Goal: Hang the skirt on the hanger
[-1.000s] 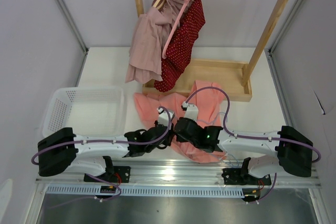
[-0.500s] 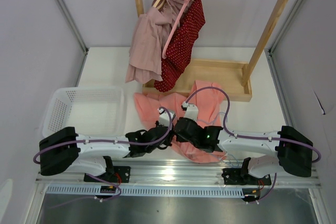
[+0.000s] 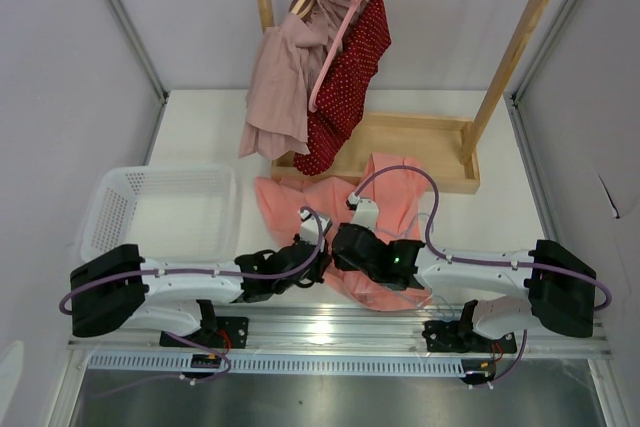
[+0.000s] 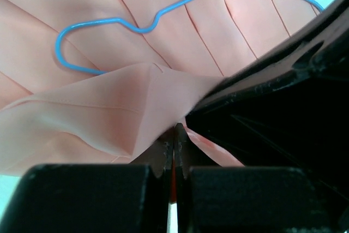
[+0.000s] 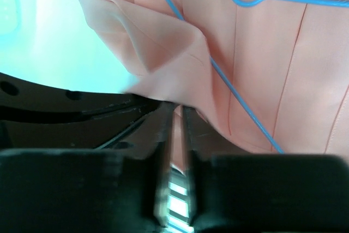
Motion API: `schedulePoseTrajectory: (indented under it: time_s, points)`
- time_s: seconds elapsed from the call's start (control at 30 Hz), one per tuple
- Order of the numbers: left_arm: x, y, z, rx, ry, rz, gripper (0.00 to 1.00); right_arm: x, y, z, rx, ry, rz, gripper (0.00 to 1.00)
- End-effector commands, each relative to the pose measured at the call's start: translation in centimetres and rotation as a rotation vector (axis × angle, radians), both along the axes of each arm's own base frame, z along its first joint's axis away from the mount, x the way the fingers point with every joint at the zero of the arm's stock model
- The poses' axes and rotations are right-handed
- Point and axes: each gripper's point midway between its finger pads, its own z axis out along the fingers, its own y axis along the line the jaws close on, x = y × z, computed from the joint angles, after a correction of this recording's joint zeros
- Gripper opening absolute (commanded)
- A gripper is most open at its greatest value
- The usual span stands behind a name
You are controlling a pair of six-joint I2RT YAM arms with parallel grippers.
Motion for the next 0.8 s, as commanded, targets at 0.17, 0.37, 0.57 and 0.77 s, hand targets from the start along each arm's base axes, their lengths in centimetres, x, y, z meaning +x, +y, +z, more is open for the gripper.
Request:
schedulePoseTrajectory:
  time_s: [0.17, 0.37, 0.57, 0.77]
  points:
    - [-0.6, 0.3, 0.7, -0.069, 0.023, -0.003, 0.0, 1.9, 0.1, 2.2, 0.039, -0.024, -0.039, 0.46]
    - [-1.0, 0.3, 1.1, -0.099, 0.022, -0.027, 0.0, 2.2, 0.2, 2.1, 0.039, -0.015, -0.04, 0.5]
    - [-1.2, 0.6, 2.4, -0.171, -0.011, -0.037, 0.0, 2.4, 1.1, 0.4, -0.001, 0.021, -0.032, 0.33]
    - [-0.8, 1.2, 3.3, -0.193, -0.043, -0.013, 0.0, 1.7, 1.3, -2.4, -0.03, 0.073, -0.029, 0.13]
